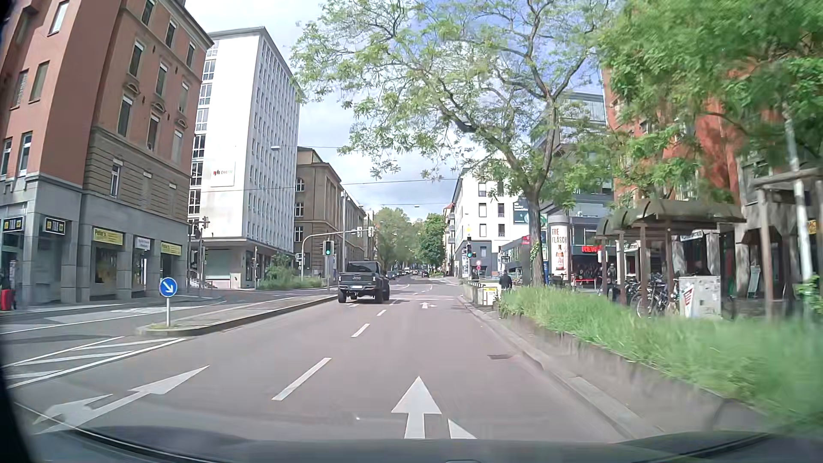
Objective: Follow the waypoints while adhering to traffic rules and regulations
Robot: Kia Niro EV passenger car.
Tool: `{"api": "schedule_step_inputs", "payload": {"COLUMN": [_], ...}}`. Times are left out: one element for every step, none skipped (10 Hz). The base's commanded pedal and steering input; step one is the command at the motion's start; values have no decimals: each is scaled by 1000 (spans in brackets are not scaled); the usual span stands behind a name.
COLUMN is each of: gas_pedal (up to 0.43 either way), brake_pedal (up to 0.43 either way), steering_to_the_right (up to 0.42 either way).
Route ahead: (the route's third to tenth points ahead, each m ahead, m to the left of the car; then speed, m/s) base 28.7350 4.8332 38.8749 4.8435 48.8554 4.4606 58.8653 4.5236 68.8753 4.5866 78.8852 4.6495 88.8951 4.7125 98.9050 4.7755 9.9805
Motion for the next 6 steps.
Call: {"api": "schedule_step_inputs", "payload": {"gas_pedal": [98,98,98,98,98,98], "brake_pedal": [0,0,0,0,0,0], "steering_to_the_right": [0,0,0,0,0,0]}}
